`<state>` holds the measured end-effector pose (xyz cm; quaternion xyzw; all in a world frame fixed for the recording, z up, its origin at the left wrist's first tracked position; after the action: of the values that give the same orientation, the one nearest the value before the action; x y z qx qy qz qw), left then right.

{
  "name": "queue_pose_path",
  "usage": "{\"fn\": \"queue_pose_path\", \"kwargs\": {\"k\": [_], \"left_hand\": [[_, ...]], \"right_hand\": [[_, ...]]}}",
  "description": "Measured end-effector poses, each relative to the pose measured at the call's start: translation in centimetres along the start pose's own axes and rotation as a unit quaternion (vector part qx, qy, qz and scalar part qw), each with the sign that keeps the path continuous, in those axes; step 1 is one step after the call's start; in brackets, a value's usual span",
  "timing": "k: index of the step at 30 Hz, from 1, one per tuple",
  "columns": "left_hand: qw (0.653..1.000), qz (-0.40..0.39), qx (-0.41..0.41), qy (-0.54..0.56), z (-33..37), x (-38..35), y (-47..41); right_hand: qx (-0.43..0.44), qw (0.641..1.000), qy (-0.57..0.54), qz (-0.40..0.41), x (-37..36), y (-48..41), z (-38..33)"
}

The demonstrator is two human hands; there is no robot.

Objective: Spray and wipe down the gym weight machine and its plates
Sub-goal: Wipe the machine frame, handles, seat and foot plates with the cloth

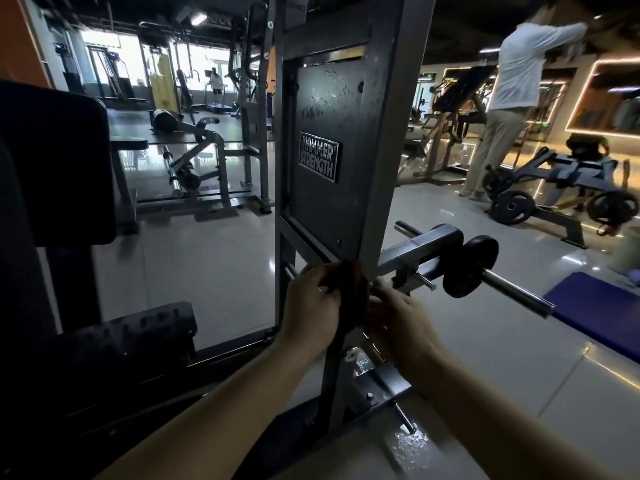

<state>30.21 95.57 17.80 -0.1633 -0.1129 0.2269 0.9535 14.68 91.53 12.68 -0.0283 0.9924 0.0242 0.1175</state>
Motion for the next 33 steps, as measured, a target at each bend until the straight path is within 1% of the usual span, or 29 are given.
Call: {"fn": "queue_pose_path", "kwargs": {"k": [1, 3, 5, 7, 8, 9, 11, 13, 14, 16, 17, 18, 19, 20, 21, 22, 24, 25, 26, 27, 29, 31, 32, 33], "left_hand": [[1.0, -0.028, -0.001, 0.003, 0.1, -0.6, 0.4], [0.997, -0.076, -0.015, 0.001, 0.4, -1.6, 1.1], [0.992, -0.12, -0.023, -0.009, 0.3, -2.4, 1.6], [0.989, -0.146, -0.021, -0.011, 0.1, -2.8, 1.6], [0.99, -0.141, -0.022, -0.007, -0.2, -2.8, 1.3], [0.992, -0.12, -0.026, -0.005, -0.4, -2.4, 0.8], [0.997, -0.055, -0.042, -0.016, -0.8, -1.2, -0.4], [0.998, 0.0, -0.055, -0.024, -1.6, -0.4, -1.8], [0.998, 0.013, -0.056, -0.027, -2.1, -0.2, -2.5], [0.998, 0.009, -0.048, -0.032, -2.9, -0.5, -3.4], [0.999, 0.004, -0.045, -0.026, -3.3, -0.8, -3.7], [0.999, 0.003, -0.045, -0.018, -3.5, -1.1, -3.9], [0.999, 0.004, -0.046, -0.01, -3.6, -1.4, -4.1], [0.999, 0.004, -0.046, -0.005, -3.6, -1.7, -4.3], [0.999, 0.005, -0.043, 0.003, -3.7, -2.1, -4.5], [0.999, 0.009, -0.038, 0.012, -4.0, -2.3, -4.7], [0.999, 0.022, -0.028, 0.023, -4.4, -2.5, -5.1], [0.999, 0.03, -0.024, 0.02, -4.6, -2.6, -5.3], [0.999, 0.037, -0.02, 0.017, -4.9, -2.7, -5.5], [0.999, 0.04, -0.017, 0.022, -5.0, -2.7, -5.5], [0.999, 0.038, -0.004, 0.039, -5.2, -2.9, -5.6], [0.998, 0.031, 0.004, 0.045, -5.5, -3.1, -5.8], [0.998, 0.027, 0.009, 0.048, -5.6, -3.1, -5.9], [0.998, 0.024, 0.015, 0.05, -5.8, -3.1, -6.0]], "right_hand": [[-0.054, 0.998, -0.034, -0.022, -0.4, 0.5, 0.4], [-0.112, 0.989, -0.091, -0.04, -1.1, 1.6, 0.5], [-0.122, 0.984, -0.125, -0.03, -1.2, 2.1, 0.1], [-0.124, 0.985, -0.122, -0.005, -0.6, 2.0, 0.2], [-0.122, 0.986, -0.114, 0.002, -0.3, 2.1, 0.2], [-0.119, 0.986, -0.114, 0.006, -0.3, 2.4, -0.1], [-0.115, 0.987, -0.108, 0.026, -0.1, 2.5, -0.7], [-0.079, 0.99, -0.101, 0.058, 0.3, 2.2, -2.9], [-0.033, 0.992, -0.093, 0.074, 0.6, 1.9, -4.8], [0.11, 0.988, -0.058, 0.09, 0.6, 1.3, -9.7], [0.191, 0.977, -0.032, 0.094, 0.2, 1.3, -12.4], [0.281, 0.954, 0.012, 0.1, -0.5, 1.7, -15.3], [0.38, 0.916, 0.07, 0.111, -1.3, 2.1, -18.3], [0.477, 0.858, 0.14, 0.127, -2.3, 2.6, -21.4], [0.563, 0.788, 0.21, 0.137, -3.7, 2.9, -24.2], [0.63, 0.712, 0.274, 0.144, -5.3, 3.0, -26.6], [0.734, 0.552, 0.368, 0.148, -8.4, 2.5, -30.6], [0.764, 0.485, 0.398, 0.153, -9.7, 2.0, -32.3], [0.774, 0.439, 0.432, 0.147, -11.0, 1.6, -33.5], [0.766, 0.416, 0.469, 0.14, -12.0, 1.0, -34.2], [0.728, 0.385, 0.55, 0.134, -13.1, -0.5, -33.5], [0.686, 0.351, 0.625, 0.122, -12.8, -1.8, -30.4], [0.676, 0.334, 0.649, 0.102, -12.3, -2.0, -28.1], [0.689, 0.307, 0.653, 0.067, -11.9, -1.8, -25.2]]}}
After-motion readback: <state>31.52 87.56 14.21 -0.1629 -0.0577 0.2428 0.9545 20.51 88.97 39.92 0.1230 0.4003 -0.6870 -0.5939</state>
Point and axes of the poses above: each hand's wrist, its own y-axis away from the middle knuckle, its own x-axis out of the back of the hand, z = x × y, the point moved 7 cm from there along -y, towards the middle knuckle, and after that the axes turned 7 degrees about z, right-handed, at the moved point
